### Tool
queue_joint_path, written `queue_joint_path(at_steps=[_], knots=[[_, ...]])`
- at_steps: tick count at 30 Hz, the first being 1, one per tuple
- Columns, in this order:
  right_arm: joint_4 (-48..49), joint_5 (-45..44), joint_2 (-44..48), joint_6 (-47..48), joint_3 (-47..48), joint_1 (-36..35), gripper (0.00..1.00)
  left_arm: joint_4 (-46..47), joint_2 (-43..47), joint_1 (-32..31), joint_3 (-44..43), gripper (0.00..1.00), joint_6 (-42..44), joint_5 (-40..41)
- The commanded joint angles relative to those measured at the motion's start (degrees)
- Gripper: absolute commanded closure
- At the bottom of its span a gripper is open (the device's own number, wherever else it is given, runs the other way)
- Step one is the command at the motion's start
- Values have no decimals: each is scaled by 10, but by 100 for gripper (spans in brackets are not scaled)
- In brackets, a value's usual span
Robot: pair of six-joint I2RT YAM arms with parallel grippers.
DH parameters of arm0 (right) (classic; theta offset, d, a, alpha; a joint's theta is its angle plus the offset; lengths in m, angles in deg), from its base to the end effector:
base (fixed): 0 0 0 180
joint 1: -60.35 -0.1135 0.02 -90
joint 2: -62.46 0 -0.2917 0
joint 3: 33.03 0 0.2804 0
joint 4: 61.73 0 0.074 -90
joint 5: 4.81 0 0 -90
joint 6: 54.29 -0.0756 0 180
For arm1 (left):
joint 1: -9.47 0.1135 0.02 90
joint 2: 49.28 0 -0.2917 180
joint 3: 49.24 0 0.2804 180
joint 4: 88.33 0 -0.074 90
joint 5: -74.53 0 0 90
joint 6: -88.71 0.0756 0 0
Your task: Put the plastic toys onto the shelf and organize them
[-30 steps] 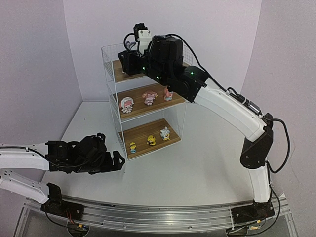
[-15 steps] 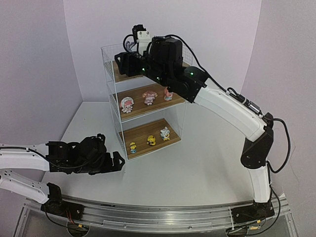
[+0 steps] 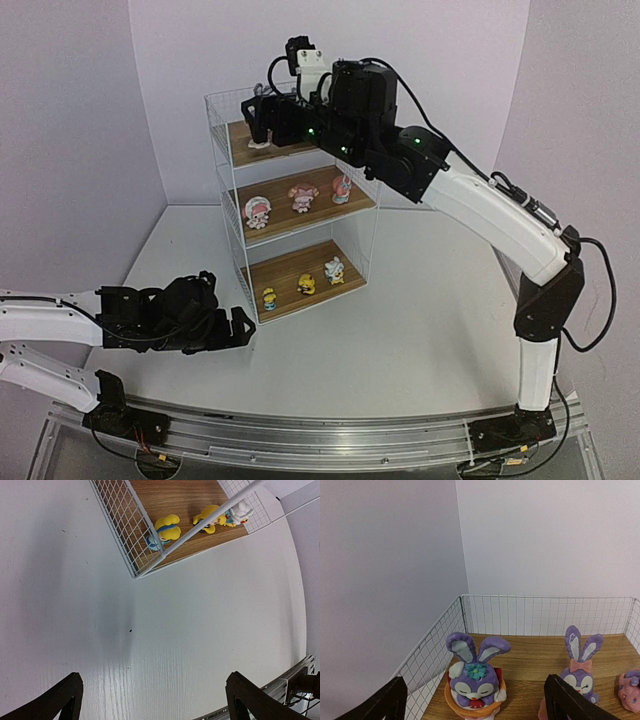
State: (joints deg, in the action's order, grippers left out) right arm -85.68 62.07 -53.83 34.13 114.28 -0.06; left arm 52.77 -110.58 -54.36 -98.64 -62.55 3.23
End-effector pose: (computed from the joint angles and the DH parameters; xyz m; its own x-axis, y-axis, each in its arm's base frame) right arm 0.2885 0.4479 0.5372 0.0440 0.1289 -0.9907 -0.6088 0.7897 0.0757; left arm 0.1304 -0.2104 0.1987 -0.8314 -0.1913 -0.5218 0.0661 0.8981 -0.4347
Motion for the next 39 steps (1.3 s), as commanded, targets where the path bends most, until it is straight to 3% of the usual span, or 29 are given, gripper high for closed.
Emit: queue_joint_path(at_steps=[1, 5, 9, 14, 18, 20, 23, 27, 39], knots=[[13, -15, 73, 5, -50, -5, 7, 12, -1, -1, -21, 0, 10, -5], [12, -26, 169, 3, -157, -18, 5, 3, 11, -1, -23, 0, 8, -2], [-31, -70, 303, -57, -333, -20, 4, -16, 31, -1, -20, 0, -2, 8], [-130, -220, 472, -177, -570, -18, 3, -49, 54, -1, -14, 0, -23, 28], [-242, -231, 562, -318, -700, 70, 2, -66, 62, 0, -8, 0, -38, 41], [-253, -218, 601, -356, -769, 125, 2, -73, 61, 7, -7, 0, -41, 47], [-256, -177, 638, -359, -827, 194, 2, -50, 59, 57, 6, 0, -15, 12], [-256, -232, 641, -370, -867, 231, 2, 0, 60, 160, 40, 0, 31, -64], [-257, -281, 634, -426, -913, 232, 2, -21, 60, 189, 44, 0, 28, -39]])
